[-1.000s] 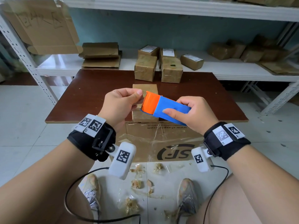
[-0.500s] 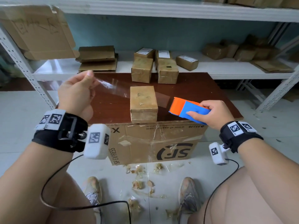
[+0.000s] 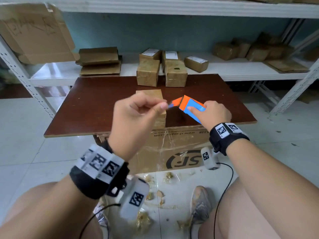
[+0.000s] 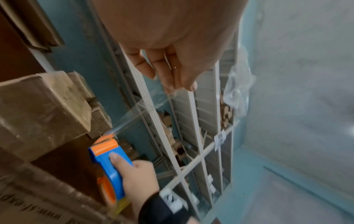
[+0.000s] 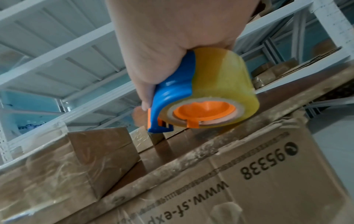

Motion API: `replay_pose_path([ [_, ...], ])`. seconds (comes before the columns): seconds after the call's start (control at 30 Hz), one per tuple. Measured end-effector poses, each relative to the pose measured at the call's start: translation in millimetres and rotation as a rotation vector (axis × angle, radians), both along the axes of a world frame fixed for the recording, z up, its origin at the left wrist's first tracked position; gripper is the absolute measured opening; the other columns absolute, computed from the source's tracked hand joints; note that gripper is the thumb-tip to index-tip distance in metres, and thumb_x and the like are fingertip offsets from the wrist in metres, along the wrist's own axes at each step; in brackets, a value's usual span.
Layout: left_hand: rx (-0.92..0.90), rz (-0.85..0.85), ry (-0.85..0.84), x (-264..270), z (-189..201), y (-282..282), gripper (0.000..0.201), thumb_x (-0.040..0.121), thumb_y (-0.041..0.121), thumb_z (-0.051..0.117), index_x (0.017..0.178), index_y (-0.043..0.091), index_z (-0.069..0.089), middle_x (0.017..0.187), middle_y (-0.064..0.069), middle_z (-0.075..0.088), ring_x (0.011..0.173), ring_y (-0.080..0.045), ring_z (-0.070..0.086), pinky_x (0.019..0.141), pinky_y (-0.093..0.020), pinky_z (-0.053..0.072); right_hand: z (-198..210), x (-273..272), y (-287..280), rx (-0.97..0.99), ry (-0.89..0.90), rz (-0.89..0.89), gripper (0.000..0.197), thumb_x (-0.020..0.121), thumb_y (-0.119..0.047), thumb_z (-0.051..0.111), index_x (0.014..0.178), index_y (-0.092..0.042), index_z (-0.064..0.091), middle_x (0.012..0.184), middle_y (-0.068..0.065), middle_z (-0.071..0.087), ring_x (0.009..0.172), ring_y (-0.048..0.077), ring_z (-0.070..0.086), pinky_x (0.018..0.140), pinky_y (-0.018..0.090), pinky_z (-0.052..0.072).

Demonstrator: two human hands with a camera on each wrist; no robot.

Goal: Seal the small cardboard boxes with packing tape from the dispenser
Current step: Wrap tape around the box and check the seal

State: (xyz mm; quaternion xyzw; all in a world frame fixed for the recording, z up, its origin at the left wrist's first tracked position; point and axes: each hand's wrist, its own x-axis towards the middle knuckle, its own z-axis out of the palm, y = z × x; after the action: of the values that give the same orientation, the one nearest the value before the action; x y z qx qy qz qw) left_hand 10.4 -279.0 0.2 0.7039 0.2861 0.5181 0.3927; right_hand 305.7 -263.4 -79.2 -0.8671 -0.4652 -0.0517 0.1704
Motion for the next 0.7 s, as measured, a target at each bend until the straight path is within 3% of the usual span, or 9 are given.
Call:
replay_pose_path([
  [0.13,0.061,0.019,0.074,15,-16,-14,0.011,0.091,0.012,0.084,0.090,0.022,0.080,0.084,0.005,0.076,0.078,-0.014,0.071,0.071,-0.025,0.056,-1,-8,14,-0.029,-0.035,-0.053,0.064,0.091,-0.080,0.052,0.082,-0.017,0.059,0.069,0.002,0.054,0.068,0.029,0.056,0.054,0.031,0.031],
  [0.2,0.099,0.032,0.103,17,-19,-14,0.016,0.091,0.011,0.084,0.090,0.026,0.078,0.085,0.006,0.074,0.080,-0.015,0.070,0.072,-0.022,0.055,-1,-12,18,-0.037,-0.049,-0.064,0.064,0.092,-0.080,0.050,0.083,-0.017,0.059,0.068,0.002,0.053,0.068,0.028,0.057,0.058,0.032,0.036],
  [0.33,0.118,0.031,0.122,12,-23,-9,0.016,0.092,0.009,0.083,0.090,0.024,0.079,0.085,0.004,0.074,0.081,-0.018,0.070,0.072,-0.027,0.056,-3,-19,24,-0.035,-0.037,-0.060,0.062,0.093,-0.078,0.050,0.080,-0.018,0.055,0.067,0.001,0.051,0.065,0.027,0.054,0.062,0.035,0.037],
  [0.43,0.136,-0.025,0.140,11,-22,-11,0.016,0.091,0.005,0.083,0.090,0.021,0.080,0.082,0.004,0.070,0.081,-0.017,0.067,0.073,-0.017,0.050,0,-24,28,-0.018,-0.025,-0.043,0.060,0.094,-0.077,0.051,0.077,-0.019,0.051,0.067,0.000,0.051,0.063,0.026,0.051,0.063,0.036,0.037],
  [0.57,0.132,-0.048,0.167,9,-24,-10,0.011,0.091,0.004,0.083,0.091,0.014,0.081,0.082,0.002,0.069,0.080,-0.018,0.066,0.074,-0.018,0.049,1,-26,25,-0.022,-0.017,-0.028,0.060,0.094,-0.075,0.053,0.084,-0.016,0.056,0.074,0.004,0.055,0.072,0.031,0.055,0.068,0.038,0.041],
  [0.7,0.163,-0.074,0.211,8,-25,-16,0.007,0.090,0.004,0.082,0.091,0.011,0.081,0.082,0.004,0.067,0.079,-0.011,0.064,0.074,-0.013,0.047,-3,-26,23,-0.030,-0.035,-0.017,0.059,0.097,-0.072,0.052,0.082,-0.016,0.053,0.067,0.001,0.048,0.069,0.029,0.054,0.067,0.038,0.038],
])
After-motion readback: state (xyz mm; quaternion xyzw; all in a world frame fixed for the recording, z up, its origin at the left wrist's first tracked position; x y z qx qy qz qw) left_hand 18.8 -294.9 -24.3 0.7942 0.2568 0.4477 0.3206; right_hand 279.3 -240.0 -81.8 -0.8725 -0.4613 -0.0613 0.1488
